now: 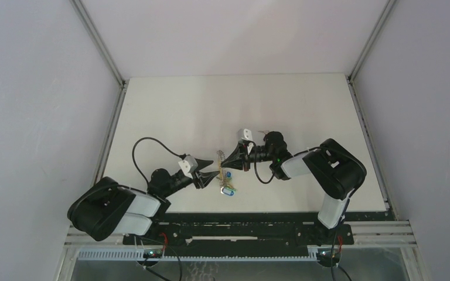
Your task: Put the keys on the keyring
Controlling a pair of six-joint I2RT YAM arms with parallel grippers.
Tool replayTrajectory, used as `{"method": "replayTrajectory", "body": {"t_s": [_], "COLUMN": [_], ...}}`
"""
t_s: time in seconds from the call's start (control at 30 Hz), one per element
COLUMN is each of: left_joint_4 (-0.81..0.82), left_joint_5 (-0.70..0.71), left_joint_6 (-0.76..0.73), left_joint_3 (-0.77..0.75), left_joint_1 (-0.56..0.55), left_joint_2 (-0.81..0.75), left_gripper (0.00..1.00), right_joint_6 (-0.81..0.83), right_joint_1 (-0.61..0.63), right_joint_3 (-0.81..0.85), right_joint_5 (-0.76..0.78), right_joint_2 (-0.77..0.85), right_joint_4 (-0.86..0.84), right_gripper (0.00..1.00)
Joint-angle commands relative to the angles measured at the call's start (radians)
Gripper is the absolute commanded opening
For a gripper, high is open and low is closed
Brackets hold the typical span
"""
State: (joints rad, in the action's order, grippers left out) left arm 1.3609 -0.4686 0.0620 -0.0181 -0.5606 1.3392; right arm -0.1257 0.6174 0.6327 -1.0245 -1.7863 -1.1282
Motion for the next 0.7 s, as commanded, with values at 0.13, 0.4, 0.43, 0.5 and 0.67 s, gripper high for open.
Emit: {"method": "replayTrajectory", "body": {"t_s": [0.13, 0.4, 0.43, 0.5, 0.67], "left_joint_4": [0.073, 0.072, 0.072, 0.059, -0.020], "left_joint_5": [-0.192, -0.258, -0.257, -0.252, -0.248], "left_joint_6": [-0.081, -0.078, -0.077, -0.081, -0.098], "left_joint_3": [-0.060, -0.095, -0.095, -0.097, -0.113], "left_joint_1": [0.049, 0.059, 0.059, 0.059, 0.059], "left_joint_2": [0.008, 0.063, 0.065, 0.063, 0.041], "left_gripper": [0.56, 0.39, 0.37, 0.36, 0.30], "right_joint_6": [0.072, 0.088, 0.087, 0.087, 0.093], "right_joint_1": [0.000, 0.000, -0.001, -0.002, -0.003], "right_joint_3": [0.003, 0.002, 0.003, 0.003, 0.003], "right_joint_5": [-0.031, -0.038, -0.037, -0.040, -0.040], "right_joint_2": [0.061, 0.069, 0.070, 0.072, 0.080], "right_joint_4": [0.043, 0.061, 0.061, 0.064, 0.075], "right_gripper": [0.00, 0.00, 0.00, 0.00, 0.00]}}
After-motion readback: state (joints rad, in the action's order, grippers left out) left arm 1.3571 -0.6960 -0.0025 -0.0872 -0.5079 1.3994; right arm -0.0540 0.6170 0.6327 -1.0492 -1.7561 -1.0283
